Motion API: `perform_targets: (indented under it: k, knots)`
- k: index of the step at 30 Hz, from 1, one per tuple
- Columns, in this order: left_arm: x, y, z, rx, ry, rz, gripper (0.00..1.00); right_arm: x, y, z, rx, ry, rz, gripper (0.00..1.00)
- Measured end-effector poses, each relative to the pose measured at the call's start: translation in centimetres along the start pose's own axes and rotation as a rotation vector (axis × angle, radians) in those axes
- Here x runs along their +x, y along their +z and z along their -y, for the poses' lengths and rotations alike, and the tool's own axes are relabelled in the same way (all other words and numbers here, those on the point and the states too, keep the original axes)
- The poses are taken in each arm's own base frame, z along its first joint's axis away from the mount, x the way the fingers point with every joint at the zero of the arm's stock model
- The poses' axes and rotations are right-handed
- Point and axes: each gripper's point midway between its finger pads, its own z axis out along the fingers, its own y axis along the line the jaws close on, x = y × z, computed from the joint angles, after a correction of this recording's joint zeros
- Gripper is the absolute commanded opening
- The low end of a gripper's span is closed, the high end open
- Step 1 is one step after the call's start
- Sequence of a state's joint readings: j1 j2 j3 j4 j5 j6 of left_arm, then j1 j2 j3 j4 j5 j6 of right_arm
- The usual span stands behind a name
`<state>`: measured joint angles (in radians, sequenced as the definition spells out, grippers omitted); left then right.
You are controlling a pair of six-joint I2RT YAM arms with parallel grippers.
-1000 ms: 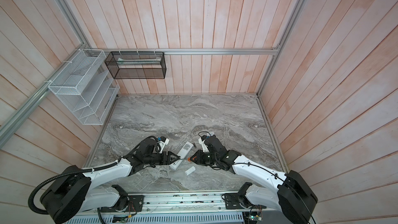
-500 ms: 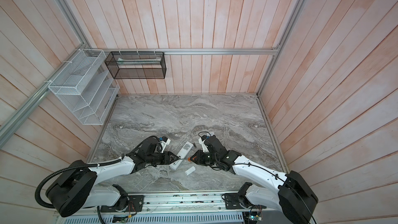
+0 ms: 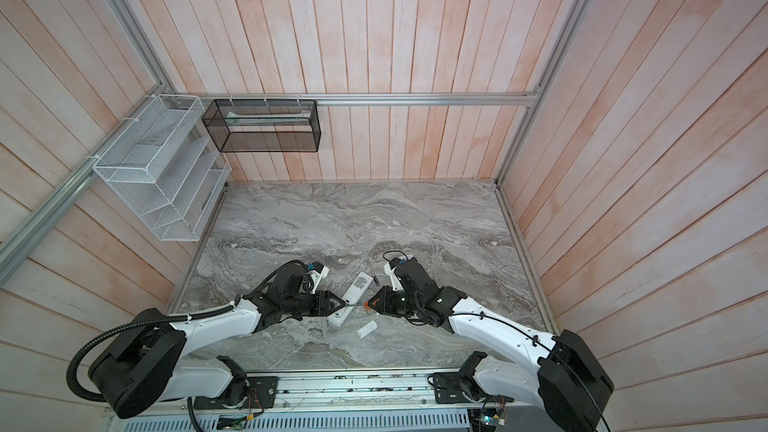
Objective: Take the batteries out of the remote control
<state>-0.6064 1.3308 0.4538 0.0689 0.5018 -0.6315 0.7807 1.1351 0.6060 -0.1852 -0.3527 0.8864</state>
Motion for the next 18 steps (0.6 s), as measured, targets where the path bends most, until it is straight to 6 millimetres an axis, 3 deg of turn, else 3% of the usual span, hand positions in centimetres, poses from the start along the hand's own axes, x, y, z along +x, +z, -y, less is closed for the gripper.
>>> perform_targets:
  k: [18]
  knots:
    - [-1.5,-3.1,0.4,-0.017,0.009,0.088,0.63,-3.2,0.4,-1.2,0.038,-0.026,0.022,0.00]
